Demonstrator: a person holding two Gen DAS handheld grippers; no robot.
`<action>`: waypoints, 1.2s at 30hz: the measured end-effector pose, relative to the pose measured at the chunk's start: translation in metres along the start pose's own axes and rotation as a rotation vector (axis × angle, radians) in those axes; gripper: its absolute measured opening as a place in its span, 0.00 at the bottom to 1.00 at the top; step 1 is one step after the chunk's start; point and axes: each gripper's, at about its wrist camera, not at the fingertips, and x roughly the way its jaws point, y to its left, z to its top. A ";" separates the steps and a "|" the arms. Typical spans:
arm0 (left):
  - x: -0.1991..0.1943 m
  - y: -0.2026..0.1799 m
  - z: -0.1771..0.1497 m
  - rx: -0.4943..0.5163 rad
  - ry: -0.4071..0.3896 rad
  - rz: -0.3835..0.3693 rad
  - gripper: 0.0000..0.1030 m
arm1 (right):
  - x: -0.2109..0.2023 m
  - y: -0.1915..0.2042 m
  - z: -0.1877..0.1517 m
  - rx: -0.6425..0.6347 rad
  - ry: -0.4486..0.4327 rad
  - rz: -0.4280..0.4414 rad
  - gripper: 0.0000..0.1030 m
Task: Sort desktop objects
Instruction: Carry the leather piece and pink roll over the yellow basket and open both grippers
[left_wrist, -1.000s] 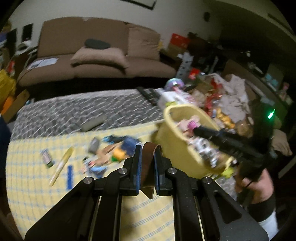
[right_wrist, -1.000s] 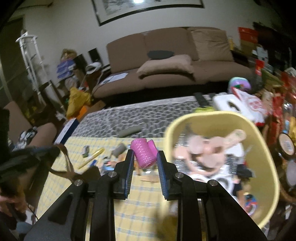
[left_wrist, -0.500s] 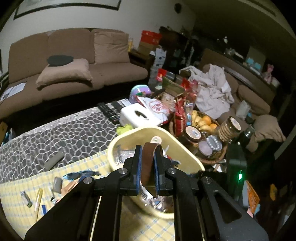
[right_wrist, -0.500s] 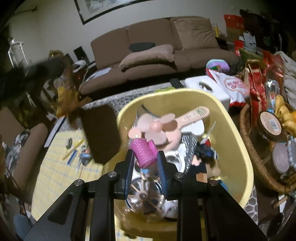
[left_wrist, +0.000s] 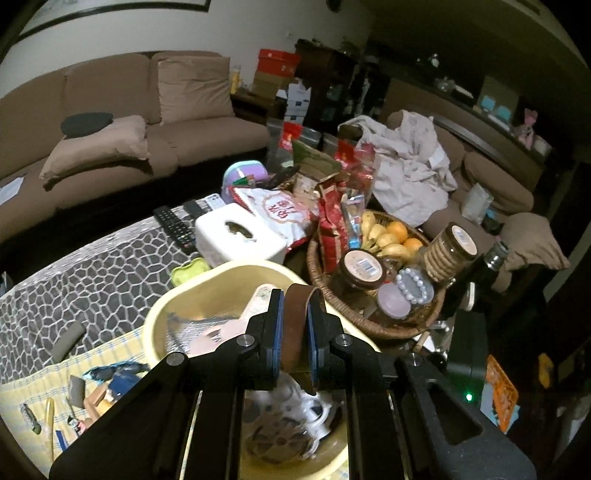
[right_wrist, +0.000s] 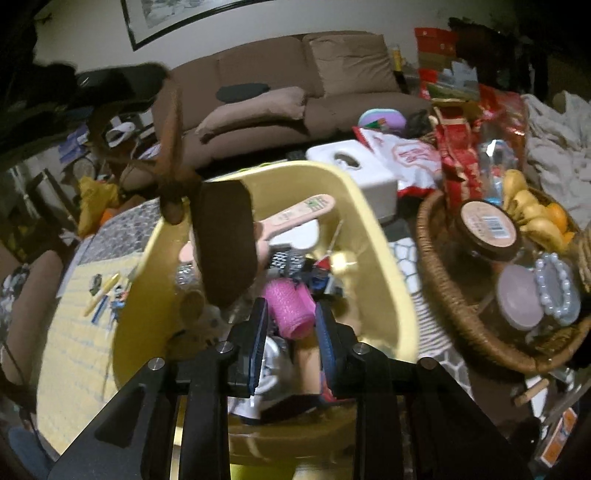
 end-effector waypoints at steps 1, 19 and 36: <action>0.004 -0.004 0.002 0.000 0.002 -0.005 0.10 | 0.000 0.000 0.000 0.000 0.000 0.000 0.31; 0.076 -0.003 -0.013 -0.080 0.084 -0.031 0.10 | -0.027 -0.036 0.005 0.107 -0.077 -0.046 0.41; 0.099 0.023 -0.056 0.123 0.182 0.322 0.10 | -0.023 -0.030 0.005 0.083 -0.076 -0.049 0.42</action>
